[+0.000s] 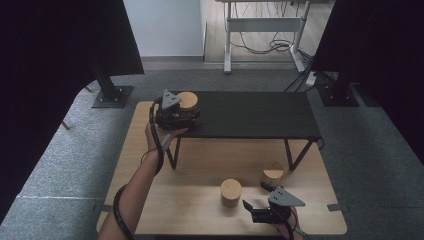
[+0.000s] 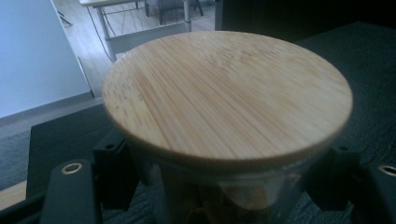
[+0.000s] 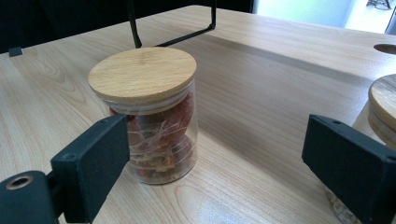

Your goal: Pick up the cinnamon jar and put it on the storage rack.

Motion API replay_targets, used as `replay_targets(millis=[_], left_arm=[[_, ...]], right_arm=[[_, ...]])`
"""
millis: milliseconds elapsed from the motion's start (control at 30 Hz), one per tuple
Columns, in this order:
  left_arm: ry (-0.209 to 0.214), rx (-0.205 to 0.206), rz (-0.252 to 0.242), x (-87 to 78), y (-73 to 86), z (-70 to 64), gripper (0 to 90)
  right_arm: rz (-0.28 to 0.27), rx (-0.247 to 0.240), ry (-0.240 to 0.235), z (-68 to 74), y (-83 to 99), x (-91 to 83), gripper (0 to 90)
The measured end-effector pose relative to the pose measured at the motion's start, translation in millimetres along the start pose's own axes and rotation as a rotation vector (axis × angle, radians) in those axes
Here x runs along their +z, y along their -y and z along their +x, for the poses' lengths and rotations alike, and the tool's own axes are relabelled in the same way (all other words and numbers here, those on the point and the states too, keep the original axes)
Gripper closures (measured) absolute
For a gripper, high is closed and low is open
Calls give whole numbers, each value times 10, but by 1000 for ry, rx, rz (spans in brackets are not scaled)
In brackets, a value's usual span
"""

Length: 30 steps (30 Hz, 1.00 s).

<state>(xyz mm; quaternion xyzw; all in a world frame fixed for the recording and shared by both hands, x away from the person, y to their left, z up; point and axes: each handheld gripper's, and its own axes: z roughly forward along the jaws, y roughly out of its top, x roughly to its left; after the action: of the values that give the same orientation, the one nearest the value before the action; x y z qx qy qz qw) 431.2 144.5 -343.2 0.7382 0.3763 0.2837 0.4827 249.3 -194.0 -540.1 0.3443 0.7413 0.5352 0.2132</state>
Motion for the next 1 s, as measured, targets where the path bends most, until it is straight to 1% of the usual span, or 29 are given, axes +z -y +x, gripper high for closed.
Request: replay_targets(millis=[67,367,433,500,533,600,700,767,867,933,1000], left_arm=[[-10,16,10,-5,-16,-15,246],[-17,14,16,-5,-23,-23,243],[-29,20,20,-10,-34,-34,242],[-33,21,17,-11,-36,-38,220],[-45,17,13,-14,-40,-42,220],[-67,5,8,-23,-48,-41,161],[-66,-8,7,-37,-48,-23,123],[-44,-10,6,-54,-30,-13,104],[-36,-10,-2,-96,2,-11,78],[-43,5,2,-133,39,-5,57],[-45,2,2,-139,52,0,55]], right_arm=[[1,-1,-1,3,1,3,70],[2,-6,-2,9,1,7,70],[3,-7,-3,12,1,9,70],[5,-9,-5,17,2,12,70],[5,-9,-5,17,2,12,70],[7,-11,-5,17,3,14,70],[6,-10,-6,15,3,11,70],[5,-11,-5,17,2,8,70],[6,-11,-6,21,1,9,70],[6,-13,-7,27,-1,11,70],[7,-13,-7,28,-1,12,70]])
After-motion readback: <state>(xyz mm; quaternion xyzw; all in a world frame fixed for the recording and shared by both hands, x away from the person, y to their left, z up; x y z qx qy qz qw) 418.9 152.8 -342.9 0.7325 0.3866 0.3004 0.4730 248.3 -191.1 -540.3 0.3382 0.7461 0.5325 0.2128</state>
